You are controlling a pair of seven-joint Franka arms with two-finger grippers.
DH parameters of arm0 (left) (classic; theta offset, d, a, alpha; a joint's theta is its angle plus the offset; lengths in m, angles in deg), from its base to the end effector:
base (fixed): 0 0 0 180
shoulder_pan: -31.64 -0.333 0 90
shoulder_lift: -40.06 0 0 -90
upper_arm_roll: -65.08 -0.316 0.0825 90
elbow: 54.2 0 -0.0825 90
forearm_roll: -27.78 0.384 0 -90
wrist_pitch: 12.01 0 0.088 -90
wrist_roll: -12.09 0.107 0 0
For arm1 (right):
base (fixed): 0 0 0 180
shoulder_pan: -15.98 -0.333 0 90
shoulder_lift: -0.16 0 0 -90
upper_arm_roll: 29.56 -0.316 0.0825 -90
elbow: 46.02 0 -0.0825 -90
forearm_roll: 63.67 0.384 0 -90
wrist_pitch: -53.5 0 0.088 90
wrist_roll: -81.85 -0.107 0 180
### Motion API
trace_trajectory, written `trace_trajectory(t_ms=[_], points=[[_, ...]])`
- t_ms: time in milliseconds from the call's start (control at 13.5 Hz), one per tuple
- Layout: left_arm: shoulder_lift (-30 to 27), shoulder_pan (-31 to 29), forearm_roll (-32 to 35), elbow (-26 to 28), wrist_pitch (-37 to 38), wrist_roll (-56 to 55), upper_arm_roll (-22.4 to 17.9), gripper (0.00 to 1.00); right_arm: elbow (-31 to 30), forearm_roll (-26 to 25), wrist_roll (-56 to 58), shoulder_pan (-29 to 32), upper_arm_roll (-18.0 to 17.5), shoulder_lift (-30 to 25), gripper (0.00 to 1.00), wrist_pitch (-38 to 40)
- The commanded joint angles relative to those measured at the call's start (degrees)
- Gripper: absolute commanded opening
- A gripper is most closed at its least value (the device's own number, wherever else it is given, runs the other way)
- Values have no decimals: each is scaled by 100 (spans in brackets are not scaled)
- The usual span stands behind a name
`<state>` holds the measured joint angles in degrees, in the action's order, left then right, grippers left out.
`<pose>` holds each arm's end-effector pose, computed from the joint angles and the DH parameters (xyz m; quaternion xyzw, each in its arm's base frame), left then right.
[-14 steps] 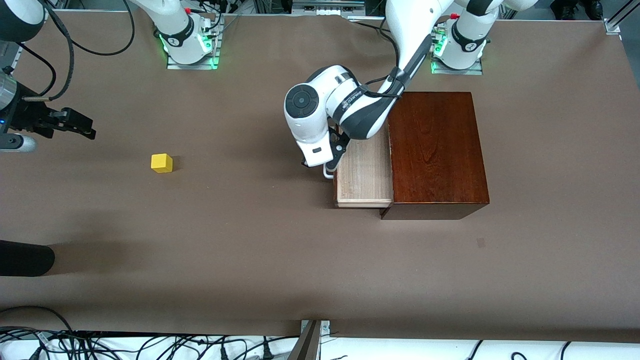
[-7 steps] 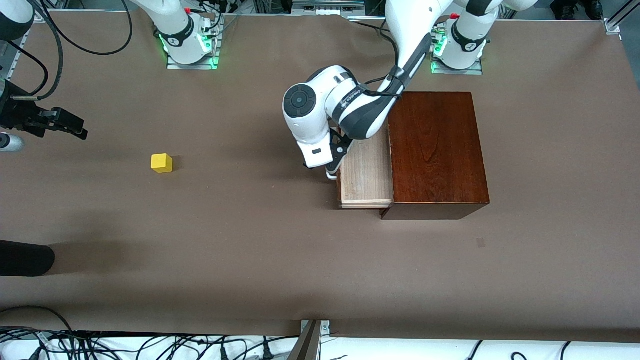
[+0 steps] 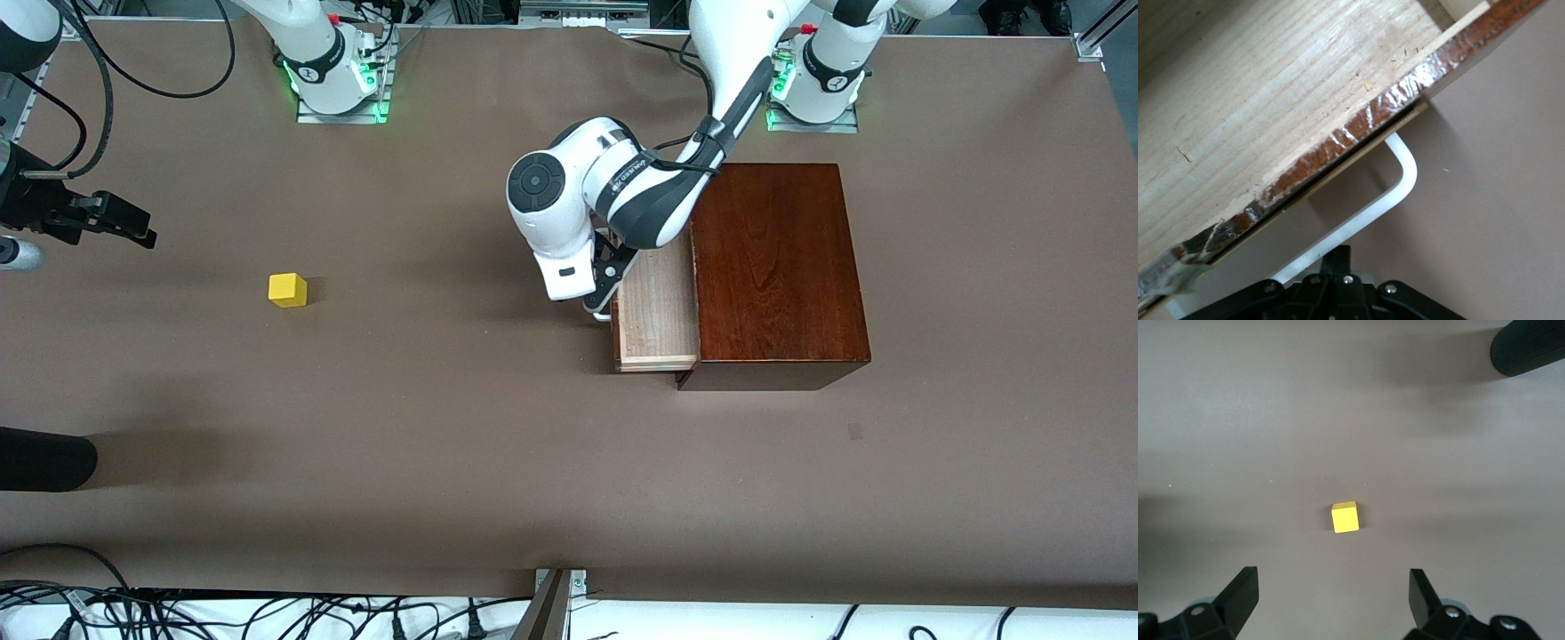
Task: Open drawer, take yellow block, close drawer
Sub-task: 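Push the drawer closed into the box with the left gripper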
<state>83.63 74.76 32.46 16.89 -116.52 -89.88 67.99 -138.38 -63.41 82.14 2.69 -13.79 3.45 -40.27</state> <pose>0.5172 -0.5136 0.2995 -0.8834 -0.4598 0.0046 0.0902 0.5743 -0.0203 0.5794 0.9997 -0.0192 -0.0155 0.0052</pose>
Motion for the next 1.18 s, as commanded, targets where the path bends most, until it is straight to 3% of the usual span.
trace_trajectory(t_ms=[0,590,1107], points=[[-515,-189,243,642,221,308,-62,0,60,-62,-55,37,-48,-30,100,78],[-1025,-585,243,1486,230,940,-62,0,60,-53,-64,37,-48,-30,100,78],[-1157,-779,235,1557,291,1266,-62,0,69,-35,-73,37,-48,-22,100,78]])
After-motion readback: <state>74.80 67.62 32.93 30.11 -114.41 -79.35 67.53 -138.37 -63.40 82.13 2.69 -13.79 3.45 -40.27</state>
